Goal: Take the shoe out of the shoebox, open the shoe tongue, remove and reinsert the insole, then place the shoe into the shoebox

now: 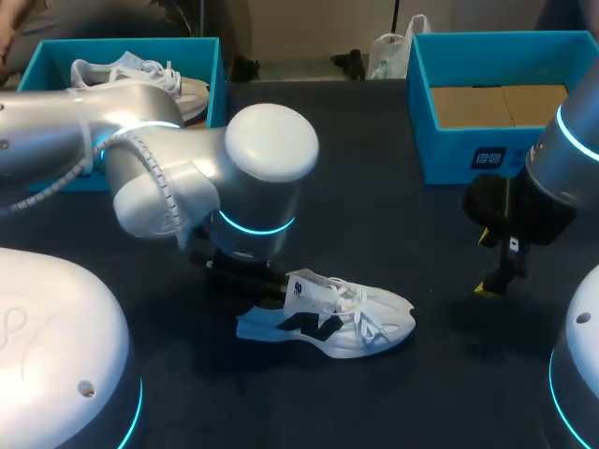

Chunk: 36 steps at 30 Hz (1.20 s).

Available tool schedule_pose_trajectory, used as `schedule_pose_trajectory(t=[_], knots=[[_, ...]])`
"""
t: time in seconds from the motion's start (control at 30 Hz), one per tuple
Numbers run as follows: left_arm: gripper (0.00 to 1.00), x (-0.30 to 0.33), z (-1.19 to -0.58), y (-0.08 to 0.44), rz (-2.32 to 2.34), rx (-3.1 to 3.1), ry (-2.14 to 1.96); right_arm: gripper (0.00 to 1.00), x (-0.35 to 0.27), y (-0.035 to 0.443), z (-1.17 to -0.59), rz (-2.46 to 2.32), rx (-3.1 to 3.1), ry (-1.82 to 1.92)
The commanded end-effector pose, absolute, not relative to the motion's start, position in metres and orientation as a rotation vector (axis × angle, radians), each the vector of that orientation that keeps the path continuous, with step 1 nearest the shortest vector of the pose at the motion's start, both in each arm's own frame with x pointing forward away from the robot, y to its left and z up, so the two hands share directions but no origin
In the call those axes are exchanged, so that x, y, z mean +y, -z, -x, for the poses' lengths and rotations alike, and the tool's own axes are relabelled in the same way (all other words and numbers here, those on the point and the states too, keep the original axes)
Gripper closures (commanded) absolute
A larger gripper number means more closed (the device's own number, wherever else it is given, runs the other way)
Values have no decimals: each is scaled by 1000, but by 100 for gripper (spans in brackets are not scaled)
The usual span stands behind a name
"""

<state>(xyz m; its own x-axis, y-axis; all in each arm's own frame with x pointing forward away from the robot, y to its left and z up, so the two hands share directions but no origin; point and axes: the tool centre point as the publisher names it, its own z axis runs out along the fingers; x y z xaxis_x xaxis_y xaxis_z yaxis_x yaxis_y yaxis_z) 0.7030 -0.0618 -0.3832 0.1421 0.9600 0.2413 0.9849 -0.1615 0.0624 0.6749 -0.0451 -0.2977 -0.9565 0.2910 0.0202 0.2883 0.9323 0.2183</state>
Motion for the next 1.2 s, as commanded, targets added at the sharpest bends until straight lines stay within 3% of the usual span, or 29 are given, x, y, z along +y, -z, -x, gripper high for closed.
schedule_pose_trajectory(t=[0.03, 0.27, 0.3, 0.4, 0.43, 0.63, 0.9, 1.2], knots=[[100, -65, -704, 387, 2283, -1961, 342, 0, -45, 298, -674, -461, 3074, -342], [100, -67, -706, 392, 2269, -1953, 348, 0, -45, 298, -674, -461, 3074, -342], [86, -67, -706, 392, 2265, -1953, 348, 0, -45, 298, -674, -461, 3074, -342], [13, -66, -706, 387, 2265, -1957, 334, 0, -45, 298, -674, -461, 3074, -342], [0, -65, -706, 383, 2272, -1961, 323, 0, -45, 298, -674, -461, 3074, -342], [0, -56, -703, 348, 2300, -2028, 261, 0, -45, 298, -674, -461, 3074, -342], [0, -33, -711, 289, 2075, -2234, -132, 0, -45, 298, -674, -461, 3074, -342], [0, -12, -707, 283, 1746, -2362, -622, 0, -45, 298, -674, -461, 3074, -342]])
